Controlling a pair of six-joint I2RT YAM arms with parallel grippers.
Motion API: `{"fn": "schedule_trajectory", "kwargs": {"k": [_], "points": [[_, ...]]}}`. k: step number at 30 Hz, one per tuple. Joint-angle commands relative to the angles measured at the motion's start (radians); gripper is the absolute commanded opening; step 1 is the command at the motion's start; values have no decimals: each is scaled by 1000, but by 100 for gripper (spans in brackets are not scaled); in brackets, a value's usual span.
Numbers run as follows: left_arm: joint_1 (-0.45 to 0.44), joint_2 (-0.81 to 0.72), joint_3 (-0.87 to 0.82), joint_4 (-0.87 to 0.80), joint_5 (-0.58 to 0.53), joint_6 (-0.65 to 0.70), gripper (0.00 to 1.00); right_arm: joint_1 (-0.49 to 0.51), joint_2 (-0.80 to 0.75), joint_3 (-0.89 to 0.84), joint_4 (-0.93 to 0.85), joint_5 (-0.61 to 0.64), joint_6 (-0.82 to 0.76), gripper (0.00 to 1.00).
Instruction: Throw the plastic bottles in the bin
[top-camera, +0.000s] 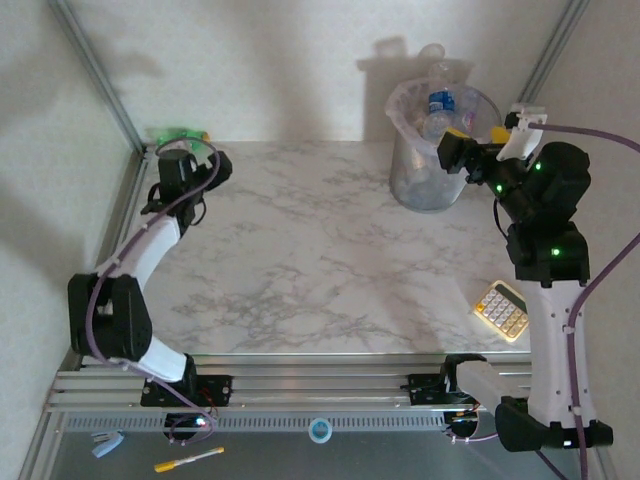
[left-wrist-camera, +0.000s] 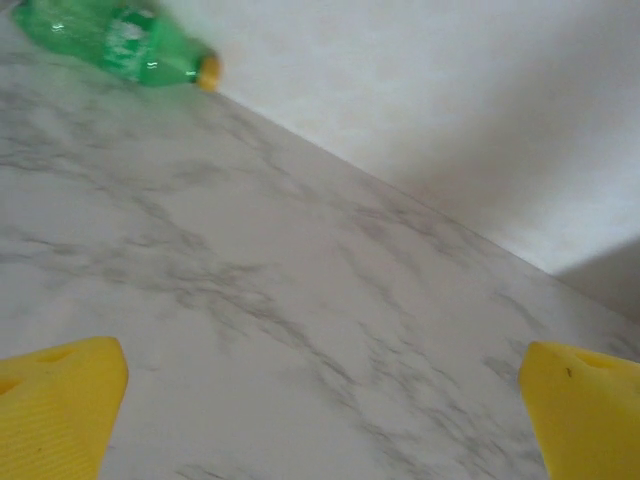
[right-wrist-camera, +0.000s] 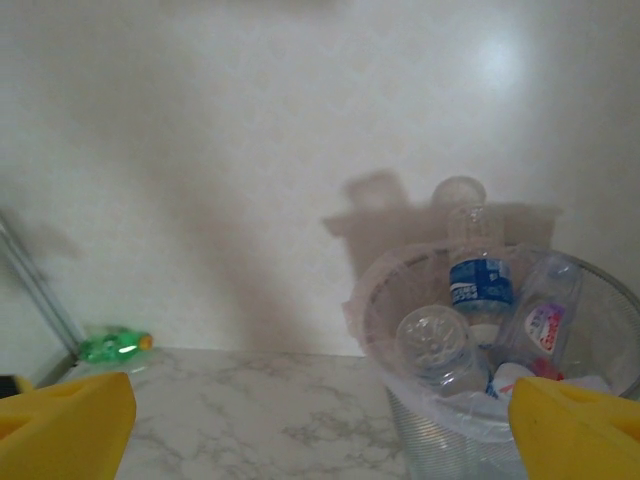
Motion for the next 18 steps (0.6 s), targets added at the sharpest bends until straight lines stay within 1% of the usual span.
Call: {"fn": "schedule_trajectory", "kwargs": {"k": [1,3,7,13,18], "points": [[41,103,112,-106,-27,51,100,8,-12,-26,-44,-67,33,96],[67,165,164,-107,-3,35,100,10,-12,-37,-57,-75,33,96],[115,278,242,-52,87,-31,100,15,0,-45,-74,-95,28,96],[196,438,314,104,271,-189,100,32,23,-50,-81,-105,12,96],[242,564,427,136,326,-235,100,52,61,-37,-115,-124,-2,97]]}}
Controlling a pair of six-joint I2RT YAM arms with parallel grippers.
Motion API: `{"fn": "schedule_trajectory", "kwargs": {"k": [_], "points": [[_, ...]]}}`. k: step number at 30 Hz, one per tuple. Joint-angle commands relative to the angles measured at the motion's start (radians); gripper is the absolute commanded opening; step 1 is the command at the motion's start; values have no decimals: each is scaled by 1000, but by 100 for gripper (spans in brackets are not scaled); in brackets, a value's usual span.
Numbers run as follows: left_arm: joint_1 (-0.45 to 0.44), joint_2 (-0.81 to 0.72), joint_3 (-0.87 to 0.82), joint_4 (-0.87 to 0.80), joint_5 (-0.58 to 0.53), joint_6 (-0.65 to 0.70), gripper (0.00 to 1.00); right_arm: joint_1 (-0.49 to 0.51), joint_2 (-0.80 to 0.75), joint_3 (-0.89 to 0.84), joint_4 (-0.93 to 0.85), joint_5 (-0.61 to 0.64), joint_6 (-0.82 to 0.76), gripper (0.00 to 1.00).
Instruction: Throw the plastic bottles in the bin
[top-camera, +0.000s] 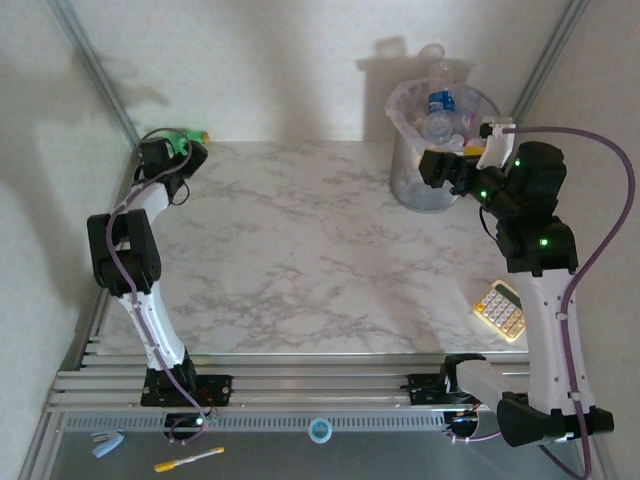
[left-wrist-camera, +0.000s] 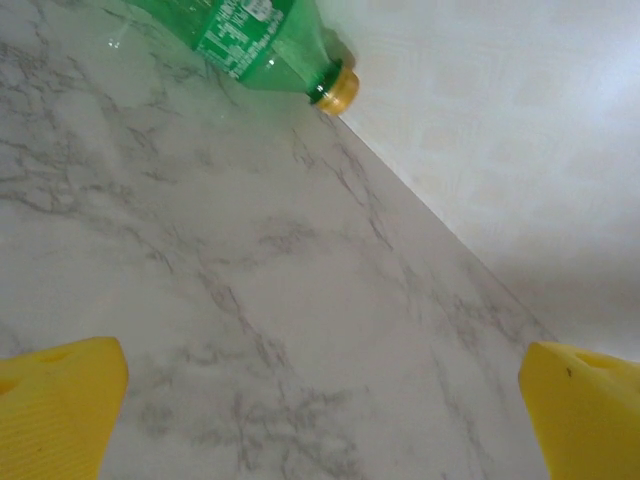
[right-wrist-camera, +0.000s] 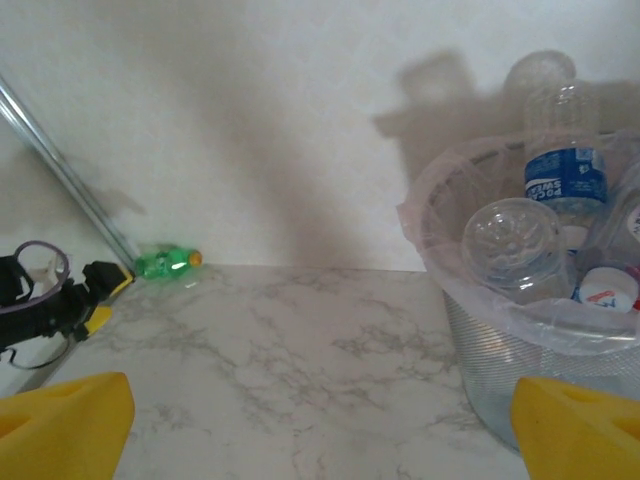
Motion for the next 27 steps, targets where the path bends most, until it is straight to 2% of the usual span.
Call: {"fn": "schedule_trajectory", "kwargs": {"k": [1,4,14,21,27], "points": [[35,70,77,103,108,-93,100,22,32,15,-34,-36,-20,98],[68,139,99,198,165,-195,100,58,73,16,-38,-44,-29,98],[117,334,277,325,184,-369,100,215,202,43,-53,26,-144,99],[122,464,386,401,188,-472,100,248,255,65,-37,40,-162,99],[123,574,530,365,182,-511,100,263,271,73,-33,37,-165,99]]}}
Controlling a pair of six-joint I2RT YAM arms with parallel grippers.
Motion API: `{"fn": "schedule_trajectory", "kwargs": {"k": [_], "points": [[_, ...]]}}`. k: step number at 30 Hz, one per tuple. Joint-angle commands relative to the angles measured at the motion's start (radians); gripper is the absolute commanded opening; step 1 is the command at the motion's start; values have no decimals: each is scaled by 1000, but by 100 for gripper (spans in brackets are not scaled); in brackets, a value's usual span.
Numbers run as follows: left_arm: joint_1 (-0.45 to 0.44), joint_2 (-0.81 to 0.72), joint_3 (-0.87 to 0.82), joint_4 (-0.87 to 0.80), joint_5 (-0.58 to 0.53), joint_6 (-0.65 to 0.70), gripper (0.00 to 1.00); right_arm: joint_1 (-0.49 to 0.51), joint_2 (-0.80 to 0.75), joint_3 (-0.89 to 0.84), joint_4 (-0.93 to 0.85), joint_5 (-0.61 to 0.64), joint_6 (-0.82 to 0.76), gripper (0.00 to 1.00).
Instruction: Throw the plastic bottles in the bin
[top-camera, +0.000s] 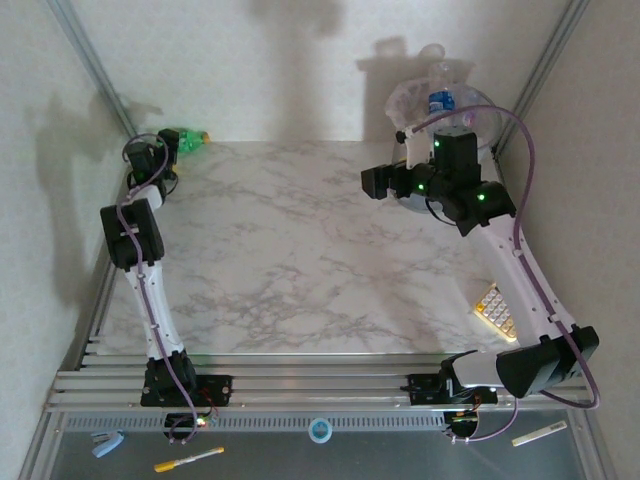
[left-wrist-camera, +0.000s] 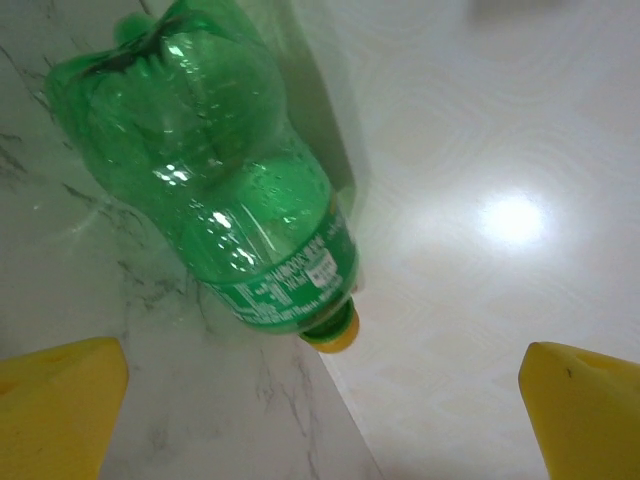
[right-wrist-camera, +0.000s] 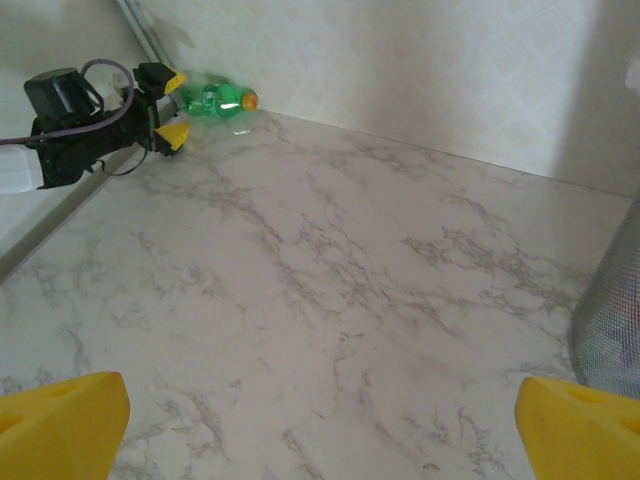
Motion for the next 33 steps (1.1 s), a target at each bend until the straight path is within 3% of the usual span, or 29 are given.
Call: {"fn": "schedule_trajectory", "kwargs": {"k": [1,6,13,20,33], "points": [[6,72,115,-5,9,-39,100,12,6,31,22,9,-17,99],[4,159,206,30,-10,-105,100,15,10,2,68,5,-20,99],[-21,335,460,7,28,-172,99,16,42,6,78,5,-29,99],[-56,364,454,202,95,-261,96,18,60,-7,92,5,-34,99],[-171,357,402,91,110,-201,95,18,44,-38,89,14,-62,99]]}}
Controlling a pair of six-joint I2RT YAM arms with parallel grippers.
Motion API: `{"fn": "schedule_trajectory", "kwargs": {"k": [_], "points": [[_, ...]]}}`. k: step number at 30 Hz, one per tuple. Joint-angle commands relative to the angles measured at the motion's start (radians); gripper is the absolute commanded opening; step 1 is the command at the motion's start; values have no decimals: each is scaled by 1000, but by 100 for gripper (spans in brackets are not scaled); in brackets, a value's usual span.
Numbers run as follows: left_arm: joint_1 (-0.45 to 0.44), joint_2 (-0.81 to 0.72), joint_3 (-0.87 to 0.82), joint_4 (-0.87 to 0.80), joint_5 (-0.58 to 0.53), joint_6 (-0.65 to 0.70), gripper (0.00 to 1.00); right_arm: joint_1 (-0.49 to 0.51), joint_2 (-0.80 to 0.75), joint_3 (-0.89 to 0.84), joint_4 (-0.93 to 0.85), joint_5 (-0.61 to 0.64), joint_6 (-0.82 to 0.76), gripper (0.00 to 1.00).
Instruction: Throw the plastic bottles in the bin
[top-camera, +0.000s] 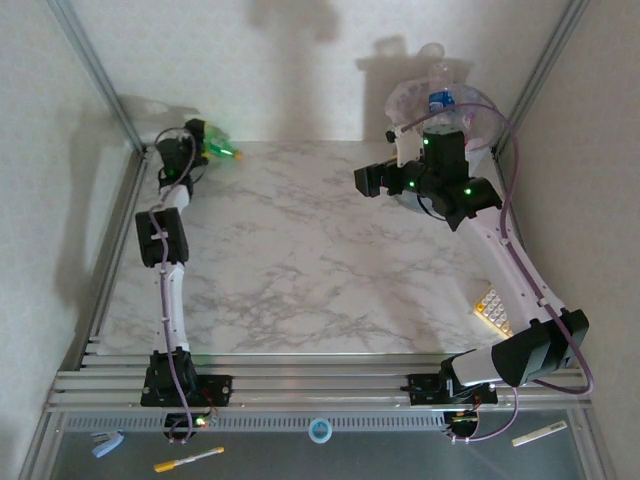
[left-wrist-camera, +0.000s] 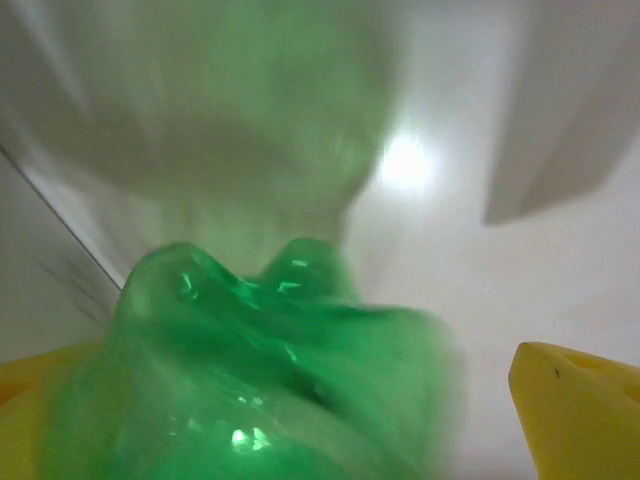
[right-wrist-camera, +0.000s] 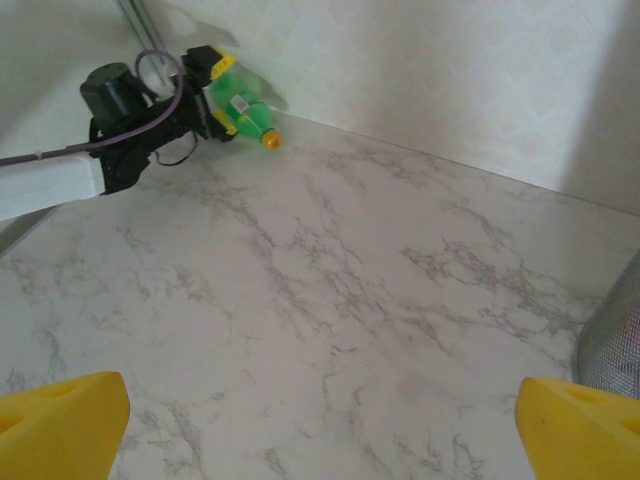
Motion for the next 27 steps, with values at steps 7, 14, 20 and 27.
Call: {"fn": "schedule_trajectory", "kwargs": {"k": [7,14,20,27], "points": [[-50,59,-16,-21,26,5,93,8,-22,-26,5,26,-37,99],[-92,33,-84,-16,106,39,87,8,2,-49,42,25,21,99],[-123,-13,-110,-256,106,215,88,9,106,-31,10,-11,93,96],[-170,-12,-126,-346,44,215,89,9,147,-31,42,-31,111,98]]}}
